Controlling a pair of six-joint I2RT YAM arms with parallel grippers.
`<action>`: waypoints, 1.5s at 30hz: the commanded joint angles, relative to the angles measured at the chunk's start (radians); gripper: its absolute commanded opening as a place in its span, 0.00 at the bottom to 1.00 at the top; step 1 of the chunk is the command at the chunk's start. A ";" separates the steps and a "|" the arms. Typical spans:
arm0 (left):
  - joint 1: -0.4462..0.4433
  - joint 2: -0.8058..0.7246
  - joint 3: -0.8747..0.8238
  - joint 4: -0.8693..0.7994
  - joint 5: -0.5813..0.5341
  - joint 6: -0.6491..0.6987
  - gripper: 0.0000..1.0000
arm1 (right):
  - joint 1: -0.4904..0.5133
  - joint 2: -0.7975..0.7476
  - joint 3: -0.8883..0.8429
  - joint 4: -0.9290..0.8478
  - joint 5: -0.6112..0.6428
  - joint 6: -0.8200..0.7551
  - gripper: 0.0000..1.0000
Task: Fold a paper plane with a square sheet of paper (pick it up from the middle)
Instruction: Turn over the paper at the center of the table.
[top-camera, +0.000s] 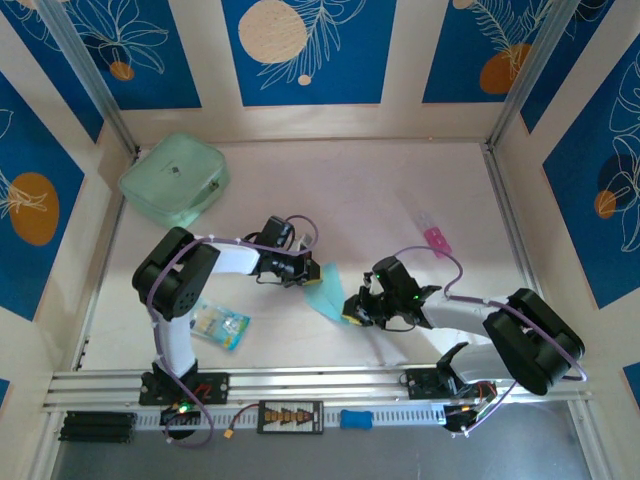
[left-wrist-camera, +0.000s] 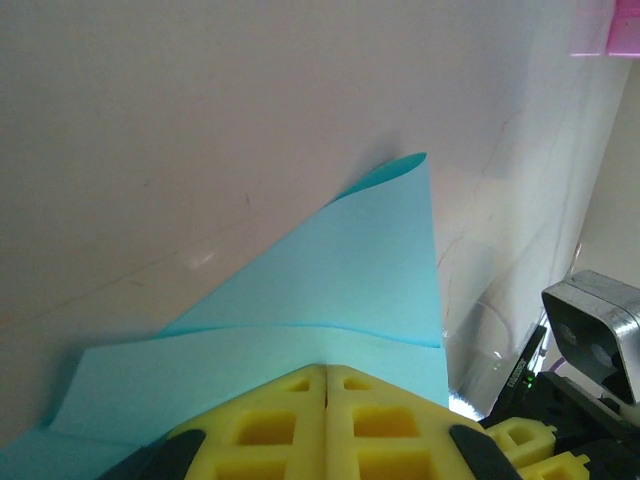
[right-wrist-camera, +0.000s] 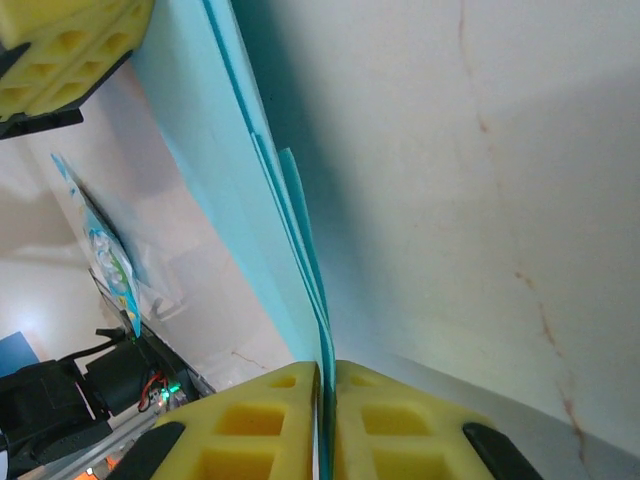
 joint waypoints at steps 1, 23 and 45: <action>0.012 -0.054 -0.002 -0.008 0.009 -0.021 0.11 | -0.004 -0.021 0.013 0.006 -0.006 -0.058 0.12; 0.042 -0.394 -0.038 -0.168 -0.134 0.112 0.58 | 0.002 -0.237 0.510 -1.013 0.541 -0.440 0.08; 0.334 -0.532 -0.060 -0.339 -0.215 0.155 0.68 | 0.436 0.417 0.865 -1.177 0.911 -0.502 0.14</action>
